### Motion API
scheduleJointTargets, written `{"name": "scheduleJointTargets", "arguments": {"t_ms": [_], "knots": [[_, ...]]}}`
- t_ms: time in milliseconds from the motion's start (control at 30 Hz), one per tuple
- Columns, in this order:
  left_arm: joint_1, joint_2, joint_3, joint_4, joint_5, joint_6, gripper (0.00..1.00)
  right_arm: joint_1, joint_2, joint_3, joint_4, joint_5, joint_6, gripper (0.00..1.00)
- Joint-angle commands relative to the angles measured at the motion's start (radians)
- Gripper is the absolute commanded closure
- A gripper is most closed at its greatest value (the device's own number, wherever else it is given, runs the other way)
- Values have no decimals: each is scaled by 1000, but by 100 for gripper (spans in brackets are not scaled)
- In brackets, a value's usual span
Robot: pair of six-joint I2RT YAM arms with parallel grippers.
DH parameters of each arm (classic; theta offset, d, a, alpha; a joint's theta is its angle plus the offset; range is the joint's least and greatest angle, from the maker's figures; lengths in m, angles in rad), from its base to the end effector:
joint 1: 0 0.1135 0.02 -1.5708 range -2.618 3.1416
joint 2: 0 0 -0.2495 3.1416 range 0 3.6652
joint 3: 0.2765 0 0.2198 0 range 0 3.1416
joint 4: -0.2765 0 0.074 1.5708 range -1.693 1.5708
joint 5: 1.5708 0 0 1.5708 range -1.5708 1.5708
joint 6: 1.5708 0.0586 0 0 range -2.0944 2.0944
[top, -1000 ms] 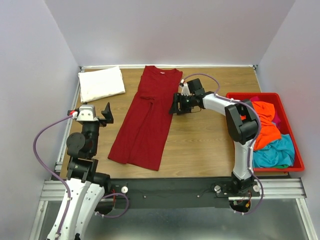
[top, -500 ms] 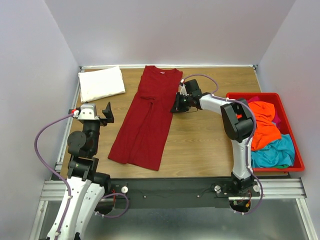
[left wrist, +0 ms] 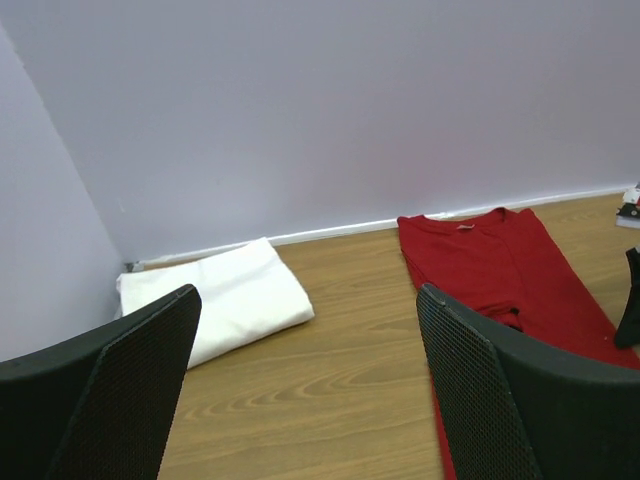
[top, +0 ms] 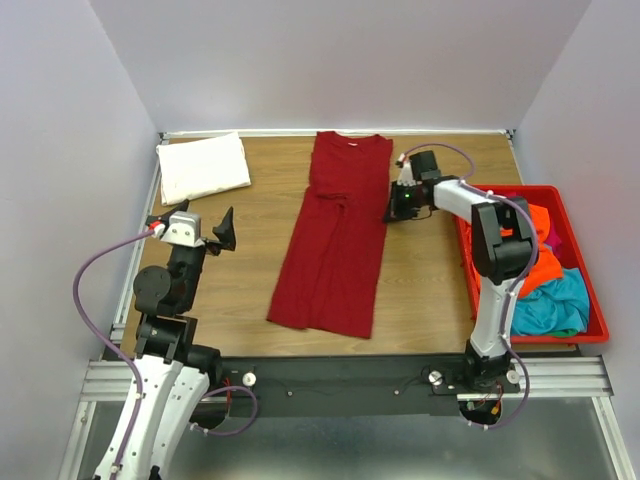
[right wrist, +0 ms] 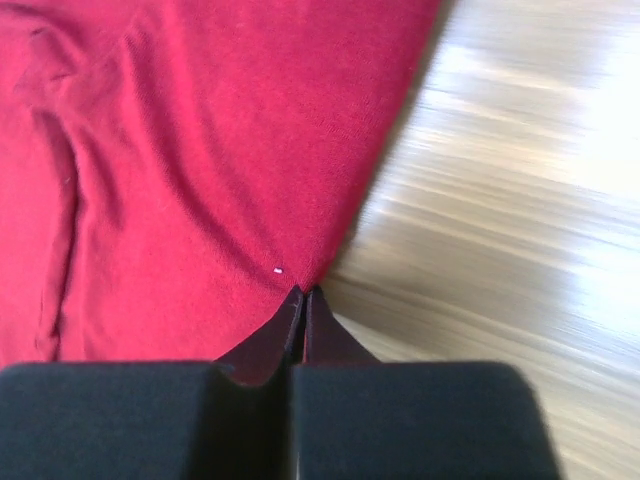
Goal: Fold and stack the t-shirts
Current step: Fold the tshirt
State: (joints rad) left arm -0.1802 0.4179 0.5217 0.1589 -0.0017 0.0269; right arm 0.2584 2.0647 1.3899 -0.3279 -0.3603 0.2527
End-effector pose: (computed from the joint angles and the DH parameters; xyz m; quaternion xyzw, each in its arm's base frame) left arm 0.1221 -0.0221 0.3308 0.0622 0.6052 -0.0603 0.7913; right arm 0.3913 0.1248 0.1393 -0.0529 0.9442 0.2361 0.2233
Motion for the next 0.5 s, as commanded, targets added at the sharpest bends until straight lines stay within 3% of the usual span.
{"name": "scheduleJointTargets", "arguments": {"t_ms": [0, 33, 133, 167, 233, 267, 467], "knots": [[2, -1, -17, 56, 150, 8, 4, -85, -23, 41, -227, 58, -191, 88], [1, 10, -22, 68, 201, 7, 4, -109, -34, 50, -256, 70, -214, 79], [-11, 41, -31, 97, 300, 7, 5, -140, -66, 81, -292, 93, -321, 63], [-18, 51, -32, 106, 324, 4, 5, -146, -77, 95, -321, 93, -355, 51], [-41, 90, -43, 129, 365, 13, 9, -148, -106, 106, -382, 54, -478, 45], [-51, 100, -48, 140, 365, 15, 9, -146, -132, 124, -419, 19, -581, 38], [-221, 168, -48, 146, 377, 155, 9, -145, -253, 121, -700, -297, -964, 34]]}}
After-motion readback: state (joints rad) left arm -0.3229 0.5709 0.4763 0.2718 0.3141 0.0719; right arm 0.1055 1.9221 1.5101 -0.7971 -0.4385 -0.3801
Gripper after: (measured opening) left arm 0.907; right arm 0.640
